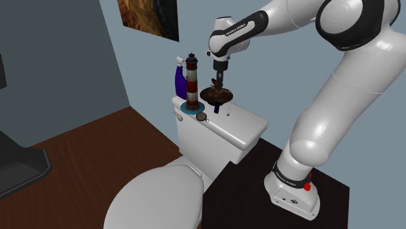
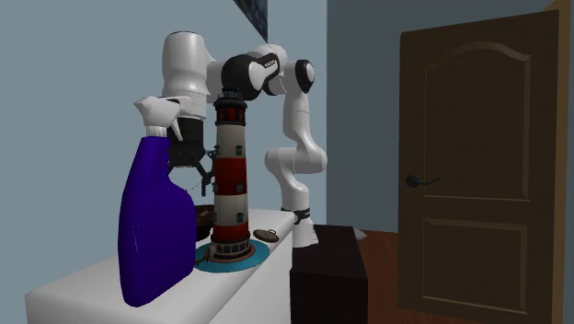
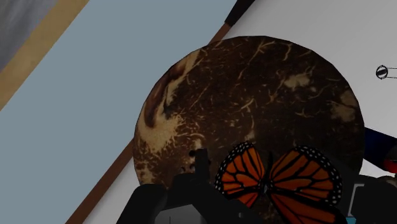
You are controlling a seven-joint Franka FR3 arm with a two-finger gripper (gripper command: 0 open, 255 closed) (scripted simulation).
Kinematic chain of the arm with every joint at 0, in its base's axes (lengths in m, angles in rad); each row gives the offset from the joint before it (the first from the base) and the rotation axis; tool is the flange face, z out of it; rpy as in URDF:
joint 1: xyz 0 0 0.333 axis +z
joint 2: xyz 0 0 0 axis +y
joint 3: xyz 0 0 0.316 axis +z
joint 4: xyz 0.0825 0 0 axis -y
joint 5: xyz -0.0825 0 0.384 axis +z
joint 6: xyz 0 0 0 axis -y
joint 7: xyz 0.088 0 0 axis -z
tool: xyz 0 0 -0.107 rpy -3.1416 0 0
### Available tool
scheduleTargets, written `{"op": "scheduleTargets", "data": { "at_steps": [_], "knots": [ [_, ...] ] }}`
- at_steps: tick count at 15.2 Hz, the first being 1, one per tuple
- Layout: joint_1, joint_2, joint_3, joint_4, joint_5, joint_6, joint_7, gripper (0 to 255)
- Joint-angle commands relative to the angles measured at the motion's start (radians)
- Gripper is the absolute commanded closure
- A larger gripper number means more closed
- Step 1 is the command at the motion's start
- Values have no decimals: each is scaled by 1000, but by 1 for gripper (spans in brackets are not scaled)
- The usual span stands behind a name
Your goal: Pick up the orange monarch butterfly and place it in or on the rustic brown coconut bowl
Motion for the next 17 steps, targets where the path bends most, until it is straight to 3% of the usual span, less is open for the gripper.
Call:
{"op": "scheduleTargets", "data": {
  "at_steps": [1,4,12,13,17],
  "knots": [
    [0,12,-2,-19,4,31,-3,255],
    [0,34,-5,-44,11,77,-8,255],
    [0,34,-5,-44,11,77,-8,255],
    [0,34,-5,-44,11,77,-8,0],
    [0,34,-5,-44,11,77,-8,0]
  ]
}}
